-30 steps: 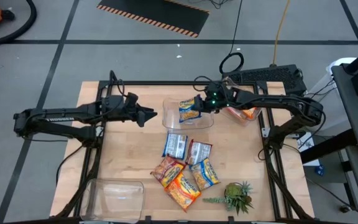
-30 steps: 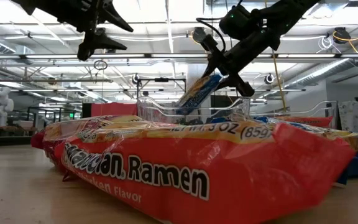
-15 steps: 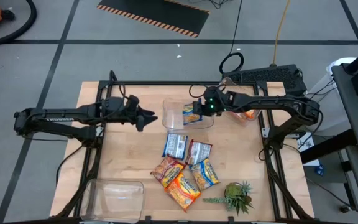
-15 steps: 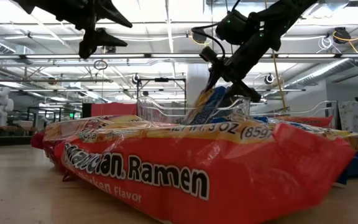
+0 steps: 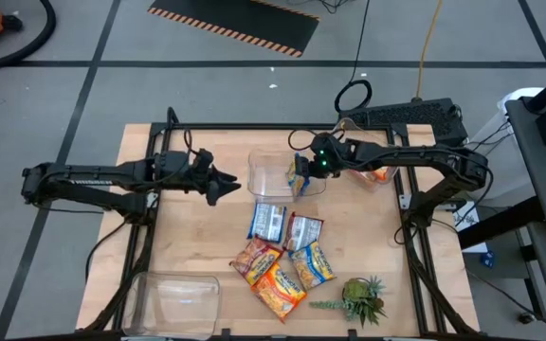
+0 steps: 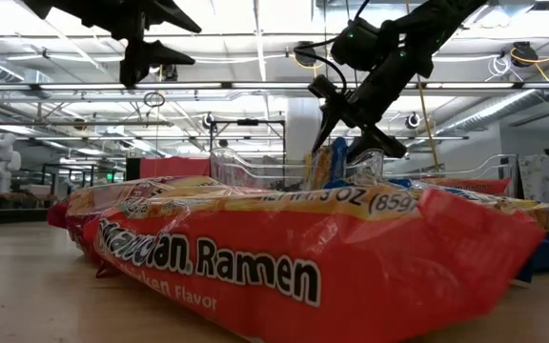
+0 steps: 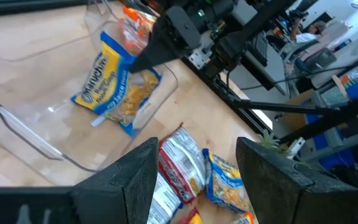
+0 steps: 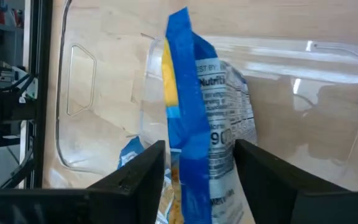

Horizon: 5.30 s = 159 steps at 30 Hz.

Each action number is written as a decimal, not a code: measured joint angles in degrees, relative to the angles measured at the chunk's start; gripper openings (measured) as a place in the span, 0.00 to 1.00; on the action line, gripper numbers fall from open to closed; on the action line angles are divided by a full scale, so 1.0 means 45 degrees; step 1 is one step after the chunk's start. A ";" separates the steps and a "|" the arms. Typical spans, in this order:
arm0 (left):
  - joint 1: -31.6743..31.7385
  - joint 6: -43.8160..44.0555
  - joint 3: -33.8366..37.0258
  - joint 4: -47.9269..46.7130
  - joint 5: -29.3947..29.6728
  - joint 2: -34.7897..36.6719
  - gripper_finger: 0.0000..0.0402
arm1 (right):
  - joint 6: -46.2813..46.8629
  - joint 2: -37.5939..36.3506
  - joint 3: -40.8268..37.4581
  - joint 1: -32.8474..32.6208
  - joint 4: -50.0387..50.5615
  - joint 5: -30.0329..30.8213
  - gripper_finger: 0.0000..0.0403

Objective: Sort Maruchan noodles
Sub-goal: Put the top left blue noodle pack into the top left transparent bin, then put the bottom red noodle pack into the bottom transparent bin

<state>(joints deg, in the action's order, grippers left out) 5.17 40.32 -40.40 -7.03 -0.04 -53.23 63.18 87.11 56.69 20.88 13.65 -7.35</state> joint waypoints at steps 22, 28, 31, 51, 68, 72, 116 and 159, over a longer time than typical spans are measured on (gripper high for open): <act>-0.1331 0.0107 0.0005 -0.0319 0.0016 0.0010 0.55 | -0.0829 -0.1852 -0.0005 0.0063 0.2301 0.0709 0.53; -0.1385 0.0146 0.0005 -0.0541 0.0112 0.0010 0.55 | -0.0923 -0.2767 0.0000 0.0063 0.2542 0.0709 0.53; -0.1524 0.0209 0.0005 -0.1294 0.0122 0.0005 0.55 | -0.1099 -0.3296 0.0000 -0.0009 0.2098 0.0717 0.53; -0.3461 0.1730 0.0024 -0.4082 -0.0140 -0.0286 0.55 | -0.2825 -0.5639 0.0000 -0.1243 0.0210 -0.0086 0.53; -0.4777 0.4506 0.0014 -0.2932 -0.1368 -0.4023 0.55 | -0.4033 -0.6055 -0.0005 -0.1813 0.1324 -0.1677 0.53; -0.5050 0.4047 0.0009 -0.2071 -0.1341 -0.4929 0.55 | -0.4315 -0.6113 0.0000 -0.1846 0.1677 -0.2150 0.53; -0.6397 -0.0298 0.0981 -0.0224 0.0025 -0.6849 0.75 | -0.6427 -0.7033 -0.0457 -0.1807 0.3691 -0.3634 0.53; -0.5295 -0.3945 0.3323 0.4052 -0.2867 -0.6844 0.52 | -0.2417 -0.7028 -0.1860 -0.1802 0.0257 -0.1292 0.53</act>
<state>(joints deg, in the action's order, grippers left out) -18.65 22.56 -25.45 11.20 -12.94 -84.03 52.30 55.48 48.31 12.78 14.81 -13.17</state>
